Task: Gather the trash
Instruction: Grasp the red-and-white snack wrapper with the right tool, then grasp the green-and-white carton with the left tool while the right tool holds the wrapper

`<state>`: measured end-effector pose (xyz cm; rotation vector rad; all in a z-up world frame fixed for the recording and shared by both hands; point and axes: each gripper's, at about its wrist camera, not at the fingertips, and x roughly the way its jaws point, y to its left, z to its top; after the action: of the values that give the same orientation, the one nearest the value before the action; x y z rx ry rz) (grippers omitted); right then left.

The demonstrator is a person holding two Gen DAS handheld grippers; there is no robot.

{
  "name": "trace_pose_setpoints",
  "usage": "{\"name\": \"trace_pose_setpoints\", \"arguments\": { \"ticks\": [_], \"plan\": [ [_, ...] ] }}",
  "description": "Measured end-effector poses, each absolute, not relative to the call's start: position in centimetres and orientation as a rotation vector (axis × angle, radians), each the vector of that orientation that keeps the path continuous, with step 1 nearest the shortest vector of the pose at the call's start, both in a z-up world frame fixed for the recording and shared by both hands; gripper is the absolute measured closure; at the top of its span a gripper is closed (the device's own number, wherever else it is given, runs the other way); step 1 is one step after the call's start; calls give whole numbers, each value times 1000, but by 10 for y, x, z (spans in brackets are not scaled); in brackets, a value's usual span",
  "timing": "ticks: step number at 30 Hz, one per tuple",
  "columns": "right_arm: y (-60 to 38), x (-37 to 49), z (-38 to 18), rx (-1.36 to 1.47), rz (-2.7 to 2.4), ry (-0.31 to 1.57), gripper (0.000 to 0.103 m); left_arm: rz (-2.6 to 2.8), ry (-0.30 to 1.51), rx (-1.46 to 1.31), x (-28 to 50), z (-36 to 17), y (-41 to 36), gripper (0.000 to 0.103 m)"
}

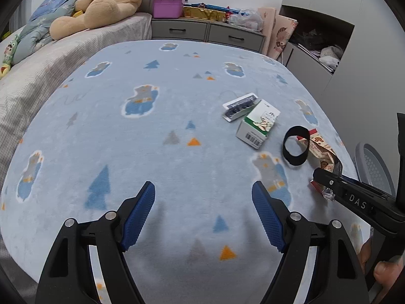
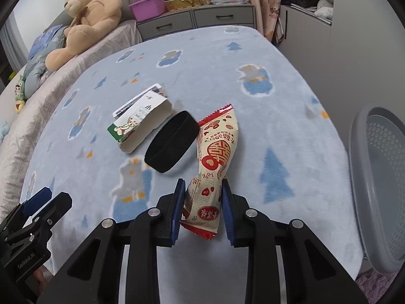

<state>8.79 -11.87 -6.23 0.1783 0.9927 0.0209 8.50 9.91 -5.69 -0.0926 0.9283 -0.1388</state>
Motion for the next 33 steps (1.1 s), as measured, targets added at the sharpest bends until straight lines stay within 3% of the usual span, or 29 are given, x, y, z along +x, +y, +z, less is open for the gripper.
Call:
{"name": "trace_pose_setpoints", "arguments": {
  "ticks": [33],
  "plan": [
    [-170, 64, -54, 282, 60, 912, 76, -223, 974, -10, 185, -79, 27, 30]
  ]
}}
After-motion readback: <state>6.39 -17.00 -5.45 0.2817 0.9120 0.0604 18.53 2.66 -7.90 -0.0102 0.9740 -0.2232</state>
